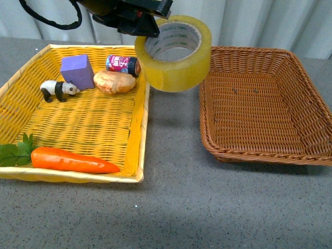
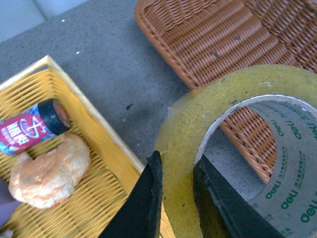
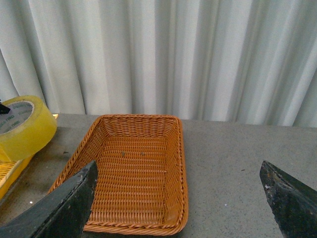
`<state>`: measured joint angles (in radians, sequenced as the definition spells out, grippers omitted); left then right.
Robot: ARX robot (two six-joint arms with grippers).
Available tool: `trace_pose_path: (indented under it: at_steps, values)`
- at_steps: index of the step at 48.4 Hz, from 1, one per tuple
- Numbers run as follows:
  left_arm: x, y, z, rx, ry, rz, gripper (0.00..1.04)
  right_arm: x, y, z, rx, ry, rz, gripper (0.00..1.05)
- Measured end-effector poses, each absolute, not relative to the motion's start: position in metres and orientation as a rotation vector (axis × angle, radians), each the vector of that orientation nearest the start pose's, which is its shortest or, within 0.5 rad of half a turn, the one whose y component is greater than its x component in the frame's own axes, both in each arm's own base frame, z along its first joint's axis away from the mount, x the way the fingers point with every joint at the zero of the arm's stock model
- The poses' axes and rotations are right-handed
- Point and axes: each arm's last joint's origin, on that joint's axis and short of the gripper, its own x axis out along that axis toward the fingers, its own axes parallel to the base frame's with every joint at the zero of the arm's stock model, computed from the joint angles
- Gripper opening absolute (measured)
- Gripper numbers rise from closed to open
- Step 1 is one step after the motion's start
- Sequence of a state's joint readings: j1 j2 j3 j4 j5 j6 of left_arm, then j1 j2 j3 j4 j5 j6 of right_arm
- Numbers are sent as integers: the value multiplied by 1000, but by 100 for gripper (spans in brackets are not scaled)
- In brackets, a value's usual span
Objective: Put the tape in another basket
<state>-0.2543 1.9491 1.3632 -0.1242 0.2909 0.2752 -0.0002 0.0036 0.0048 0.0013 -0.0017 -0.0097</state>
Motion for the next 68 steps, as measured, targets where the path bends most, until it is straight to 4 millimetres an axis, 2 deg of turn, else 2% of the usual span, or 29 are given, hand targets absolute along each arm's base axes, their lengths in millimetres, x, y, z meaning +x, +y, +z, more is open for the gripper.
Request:
trace_pose_path:
  at_steps: [8, 18, 25, 32, 38, 42, 49, 53, 59, 68]
  values:
    - [408, -124, 203, 274, 630, -657, 15, 98, 0, 165, -10, -3, 2, 96]
    - [408, -125, 205, 287, 604, -675, 15, 98, 0, 165, -10, -3, 2, 96]
    - [406, -124, 209, 303, 578, -670, 15, 101, 3, 165, -67, 261, 208, 96]
    - [406, -124, 210, 305, 572, -671, 15, 117, 10, 173, -104, 276, 269, 96]
    - [406, -123, 210, 305, 574, -670, 15, 142, 19, 191, -109, 248, 313, 96]
    - [406, -123, 210, 305, 574, -671, 15, 171, 23, 202, -74, 266, 305, 96]
    - [406, -124, 210, 305, 574, -674, 15, 215, 32, 202, -4, 376, 319, 96]
    - [406, -123, 209, 305, 575, -670, 15, 252, 45, 198, 69, 489, 342, 96]
    - [406, -123, 209, 305, 575, -670, 15, 292, 64, 200, 131, 579, 373, 96]
    - [406, -123, 209, 305, 575, -670, 15, 316, 86, 201, 128, 630, 430, 96]
